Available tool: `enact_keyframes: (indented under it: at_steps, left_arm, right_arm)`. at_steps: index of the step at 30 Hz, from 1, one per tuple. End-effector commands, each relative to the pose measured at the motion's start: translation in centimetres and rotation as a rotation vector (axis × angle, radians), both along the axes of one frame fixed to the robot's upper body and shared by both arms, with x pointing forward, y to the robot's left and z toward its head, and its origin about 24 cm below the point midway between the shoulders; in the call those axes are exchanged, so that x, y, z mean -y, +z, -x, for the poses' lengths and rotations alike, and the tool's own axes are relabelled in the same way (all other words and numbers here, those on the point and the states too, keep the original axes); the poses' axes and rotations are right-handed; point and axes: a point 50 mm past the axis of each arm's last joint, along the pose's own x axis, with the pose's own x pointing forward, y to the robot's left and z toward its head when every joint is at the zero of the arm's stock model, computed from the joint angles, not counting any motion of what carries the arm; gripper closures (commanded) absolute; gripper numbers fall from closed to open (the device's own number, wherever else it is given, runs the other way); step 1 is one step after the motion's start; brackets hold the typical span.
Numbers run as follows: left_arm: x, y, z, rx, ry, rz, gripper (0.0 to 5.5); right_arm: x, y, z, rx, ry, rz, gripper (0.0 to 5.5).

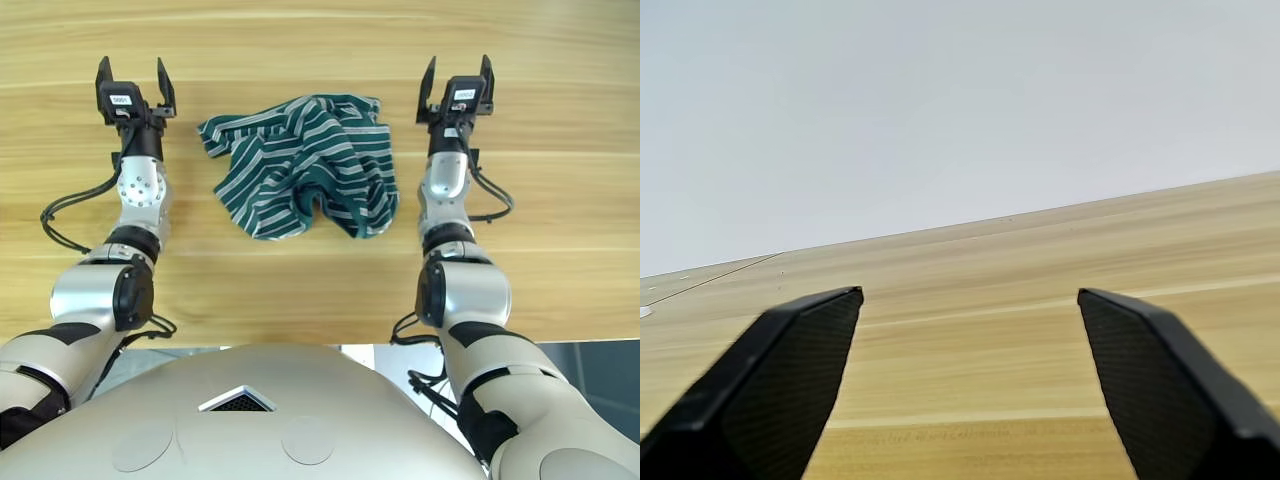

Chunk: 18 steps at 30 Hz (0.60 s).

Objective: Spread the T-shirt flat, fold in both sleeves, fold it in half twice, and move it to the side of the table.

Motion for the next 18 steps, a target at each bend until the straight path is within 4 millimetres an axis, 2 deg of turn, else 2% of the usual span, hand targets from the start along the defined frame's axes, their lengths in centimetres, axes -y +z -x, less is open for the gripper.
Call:
enact_keyframes:
  at_steps: [1, 6, 18]
  left_arm:
    - [-0.17, 0.3, -0.1, 0.02, 0.034, -0.024, 1.48]
    - [0.03, 0.52, -0.41, 0.026, 0.061, -0.035, 1.48]
    - [0.79, 0.12, -0.7, -0.029, -0.023, 0.039, 1.48]
  right_arm:
    - [-0.15, 0.12, -0.2, -0.003, 0.0, 0.008, 1.7]
    - [0.14, 0.23, -0.12, 0.003, -0.019, 0.051, 1.7]
    - [0.04, 0.01, -0.13, -0.017, -0.016, 0.079, 1.7]
